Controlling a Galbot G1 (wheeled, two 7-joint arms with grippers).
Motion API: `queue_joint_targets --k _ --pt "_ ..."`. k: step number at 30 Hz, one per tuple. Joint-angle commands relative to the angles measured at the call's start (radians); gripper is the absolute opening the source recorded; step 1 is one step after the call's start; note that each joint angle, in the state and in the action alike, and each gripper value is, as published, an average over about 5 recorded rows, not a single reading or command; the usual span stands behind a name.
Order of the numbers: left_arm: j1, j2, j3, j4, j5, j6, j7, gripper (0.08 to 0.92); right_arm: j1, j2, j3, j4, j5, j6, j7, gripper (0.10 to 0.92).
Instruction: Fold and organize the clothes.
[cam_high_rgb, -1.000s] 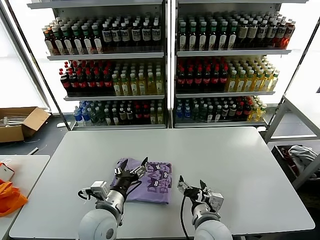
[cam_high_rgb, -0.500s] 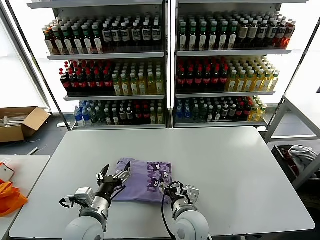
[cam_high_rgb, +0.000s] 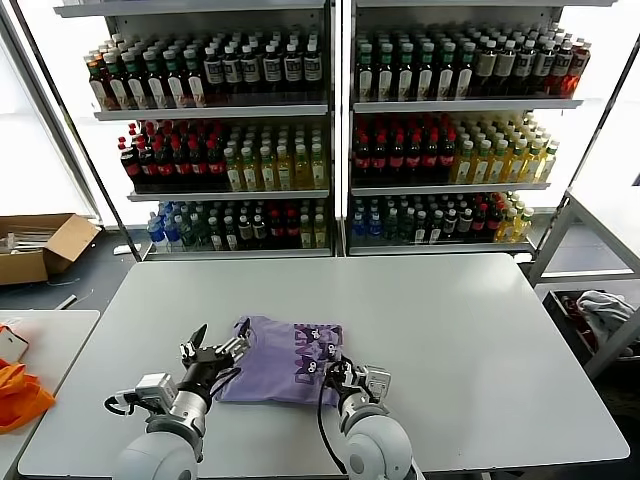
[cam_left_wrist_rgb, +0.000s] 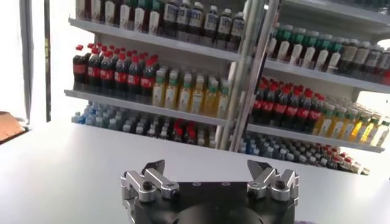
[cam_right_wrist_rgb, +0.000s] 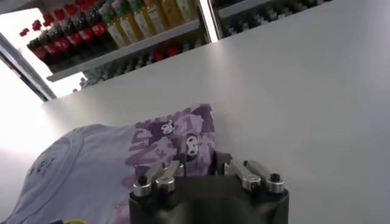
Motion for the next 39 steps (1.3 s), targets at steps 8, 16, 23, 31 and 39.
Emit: queue_joint_targets --k 8,16,23,31,39 --pt "0.045 0.005 -0.068 -0.065 -0.012 0.009 -0.002 0.823 -0.084 -0.086 0.071 0.126 -0.081 0.0 -0.028 0.118" --pt "0.113 -0.039 -0.06 -0.098 0.039 0.0 0.006 0.823 -0.12 -0.187 0.177 0.179 -0.064 0.0 -0.049 0.108" --pt "0.123 -0.077 -0.015 -0.096 0.069 -0.001 0.007 0.823 -0.147 -0.216 0.265 0.162 -0.059 0.0 -0.096 0.108" --pt "0.146 -0.07 -0.024 -0.104 0.079 0.003 0.009 0.823 -0.153 -0.174 0.21 0.239 -0.041 -0.002 -0.134 0.11" --pt "0.171 -0.063 -0.036 -0.113 0.086 0.007 0.015 0.823 -0.116 -0.128 0.086 0.162 0.019 -0.003 -0.121 0.288"
